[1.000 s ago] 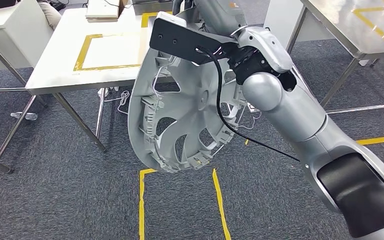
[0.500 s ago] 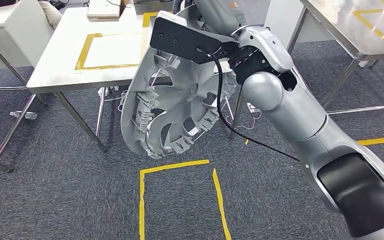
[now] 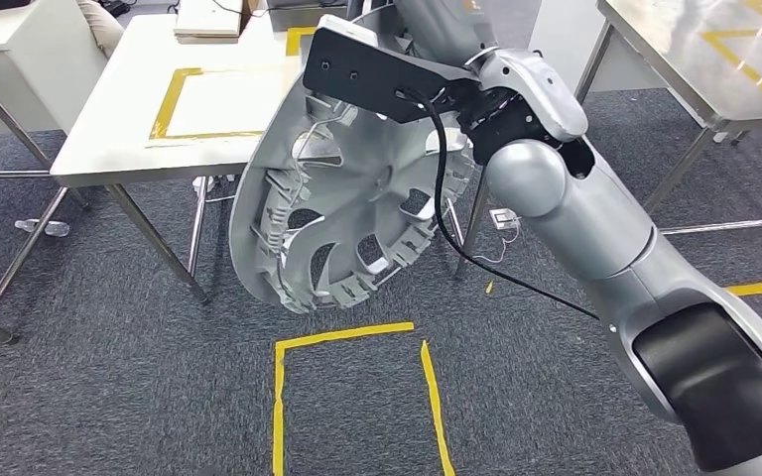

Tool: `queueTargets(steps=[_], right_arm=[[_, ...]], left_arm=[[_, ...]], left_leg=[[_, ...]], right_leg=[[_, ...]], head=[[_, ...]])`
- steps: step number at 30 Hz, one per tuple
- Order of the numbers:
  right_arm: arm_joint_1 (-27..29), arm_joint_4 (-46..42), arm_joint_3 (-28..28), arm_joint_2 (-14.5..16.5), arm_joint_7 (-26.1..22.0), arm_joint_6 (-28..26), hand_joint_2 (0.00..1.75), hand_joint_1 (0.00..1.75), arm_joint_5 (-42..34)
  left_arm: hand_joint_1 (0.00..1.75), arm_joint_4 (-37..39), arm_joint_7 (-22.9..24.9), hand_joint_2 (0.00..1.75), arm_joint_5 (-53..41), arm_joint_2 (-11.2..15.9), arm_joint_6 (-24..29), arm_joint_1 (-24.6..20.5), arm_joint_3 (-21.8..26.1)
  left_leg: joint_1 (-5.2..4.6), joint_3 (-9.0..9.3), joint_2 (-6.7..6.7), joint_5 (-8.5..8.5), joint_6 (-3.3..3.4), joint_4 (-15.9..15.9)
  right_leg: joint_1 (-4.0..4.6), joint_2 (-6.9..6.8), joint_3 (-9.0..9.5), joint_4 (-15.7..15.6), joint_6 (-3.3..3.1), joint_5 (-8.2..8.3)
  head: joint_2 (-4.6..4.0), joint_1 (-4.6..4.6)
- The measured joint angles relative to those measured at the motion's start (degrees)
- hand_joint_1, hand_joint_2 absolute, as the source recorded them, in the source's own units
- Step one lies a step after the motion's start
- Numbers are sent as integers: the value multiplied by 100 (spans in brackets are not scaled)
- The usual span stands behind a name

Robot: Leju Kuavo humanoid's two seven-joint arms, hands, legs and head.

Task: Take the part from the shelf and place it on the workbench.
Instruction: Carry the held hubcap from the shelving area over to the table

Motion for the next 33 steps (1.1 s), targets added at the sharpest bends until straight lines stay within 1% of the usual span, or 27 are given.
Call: queueTargets(steps=[1, 3, 5, 6, 7, 9, 10, 11, 12, 13, 14, 15, 16, 17, 19, 20, 21, 22, 23, 25, 26, 27, 28, 29, 31, 32, 33], right_arm=[[-2, 1, 0, -1, 1, 0, 175, 175, -2], [-4, 4, -1, -8, 1, 1, 175, 175, -7], [-17, 3, -4, -13, -1, 0, 175, 175, -6], [-30, 2, -7, -13, -6, 1, 175, 175, -6], [-40, 1, -9, -13, -12, 1, 175, 175, -8], [-40, 7, -9, -13, -22, 5, 175, 175, -15], [-28, 12, -7, -12, -25, 8, 175, 175, -19], [-16, 18, -4, -12, -25, 10, 175, 175, -21], [-11, 23, -3, -12, -25, 12, 175, 175, -21], [-11, 27, -3, -12, -25, 13, 175, 175, -21], [-12, 28, -3, -12, -26, 12, 175, 175, -22], [-18, 33, -2, -13, -30, 11, 175, 175, -22], [-19, 39, 1, -13, -29, 11, 175, 175, -22], [-17, 45, 4, -13, -28, 11, 175, 175, -22], [-21, 51, 7, -15, -23, 10, 175, 175, -20], [-21, 50, 5, -16, -25, 7, 175, 175, -20], [-22, 51, 4, -16, -30, 4, 175, 175, -19], [-16, 52, 4, -18, -34, 3, 175, 175, -20], [2, 57, 5, -19, -35, 2, 175, 175, -21], [57, 68, 8, -25, -28, 3, 175, 175, -22], [82, 74, 8, -27, -23, 4, 175, 175, -21], [98, 79, 8, -30, -22, 4, 175, 175, -21], [104, 83, 8, -32, -23, 4, 175, 175, -21], [110, 87, 8, -37, -24, 4, 175, 175, -22], [129, 114, 12, -59, -27, 5, 175, 175, -24], [142, 125, 15, -69, -26, 7, 175, 175, -25], [147, 132, 14, -78, -24, 7, 175, 175, -25]], left_arm=[[0, 0, 0, 175, 0, 4, 0, -2, 0], [0, 0, 0, 175, 0, 9, -1, 1, -1], [0, -3, -1, 175, 0, 5, -2, 6, -2], [0, -4, -1, 175, 0, 4, -2, 4, -2], [0, -5, -1, 175, 0, 3, -2, 0, -2], [0, -3, -1, 175, 0, 2, -2, 4, -2], [0, -2, 0, 175, 0, 1, -2, 14, -2], [0, -1, 0, 175, 0, -1, -2, 26, -2], [0, -1, 0, 175, 0, -2, -2, 36, -2], [0, 0, 0, 175, 0, -1, -2, 42, -2], [0, 1, 0, 175, 0, 2, -2, 46, -2], [0, 4, 0, 175, -1, 5, -2, 46, -2], [0, 6, 0, 175, -1, 8, -2, 42, -2], [0, 7, 2, 175, -2, 10, -2, 37, -2], [0, 3, 2, 175, -3, 11, -2, 24, -2], [0, 0, 0, 175, -4, 12, -2, 25, -2], [0, -2, -3, 175, -5, 12, -2, 25, -2], [0, -2, -4, 175, -7, 11, -2, 26, -2], [0, -2, -4, 175, -9, 10, -2, 27, -2], [0, 1, -1, 175, -10, 6, -2, 35, -1], [0, 1, 0, 175, -11, 2, -2, 43, -1], [0, 2, 0, 175, -12, -4, -2, 52, 0], [0, 2, 0, 175, -13, -11, -2, 59, 0], [0, 3, 0, 175, -15, -20, -2, 64, 0], [0, 10, 1, 175, -20, -33, -2, 68, 0], [0, 14, 3, 175, -24, -35, -3, 70, 0], [0, 14, 3, 175, -28, -34, -4, 69, 0]], left_leg=[[-3, 0, -6, -43, -48, 34], [-12, 20, -15, -92, -136, 35], [-2, 41, 19, -123, -193, 41], [-3, -9, 66, -169, -210, 164], [-5, -131, 115, -245, -218, 403], [-19, -573, 178, -425, -219, 1134], [-27, -803, 182, -452, -212, 1438], [-39, -966, 182, -379, -193, 1577], [-55, -1024, 183, -190, -163, 1495], [-78, -979, 184, 94, -116, 1208], [-110, -870, 189, 371, -54, 840], [-150, -732, 204, 550, 6, 526], [-187, -599, 219, 590, 59, 266], [-216, -507, 232, 528, 97, 137], [-226, -365, 230, 344, 150, -7], [-213, -297, 216, 301, 176, -45], [-196, -208, 202, 251, 206, -90], [-178, -110, 189, 199, 230, -130], [-166, -17, 173, 137, 245, -159], [-152, 167, 136, -12, 255, -179], [-148, 266, 111, -95, 248, -180], [-144, 371, 87, -183, 235, -180], [-141, 486, 68, -275, 218, -180], [-138, 598, 55, -372, 199, -180], [-149, 787, 31, -567, 143, -171], [-158, 847, 25, -652, 109, -188], [-164, 907, 20, -700, 70, -185]], right_leg=[[5, 9, 92, -170, -34, 32], [31, 19, 132, -213, -150, -18], [24, 9, 189, -220, -248, -48], [18, 0, 241, -234, -294, -70], [16, -10, 304, -245, -333, -101], [40, -26, 424, -249, -383, -203], [55, -30, 491, -249, -394, -263], [71, -32, 566, -249, -401, -330], [85, -34, 652, -250, -404, -400], [96, -35, 748, -253, -401, -476], [100, -36, 834, -265, -392, -555], [109, -32, 912, -287, -369, -625], [111, -30, 970, -321, -339, -679], [112, -30, 1028, -362, -303, -707], [112, -35, 1078, -333, -228, -643], [108, -38, 1029, -189, -197, -553], [105, -36, 875, 76, -169, -445], [102, -34, 652, 415, -144, -380], [97, -32, 384, 758, -122, -407], [86, -31, -116, 1196, -82, -763], [80, -32, -292, 1220, -71, -975], [75, -33, -405, 1114, -64, -1094], [72, -35, -461, 874, -66, -1032], [71, -40, -478, 537, -73, -735], [86, -58, -470, -190, -117, 242], [102, -58, -453, -400, -152, 594], [114, -56, -430, -507, -197, 753]], head=[[0, 1], [0, 0], [0, -9], [0, -16], [0, -25], [0, -35], [0, -36], [0, -36], [0, -36], [0, -35], [0, -33], [0, -34], [0, -48], [0, -62], [0, -94], [0, -90], [0, -83], [0, -76], [0, -67], [0, -63], [0, -62], [0, -62], [0, -63], [0, -62], [0, -65], [0, -79], [0, -92]])
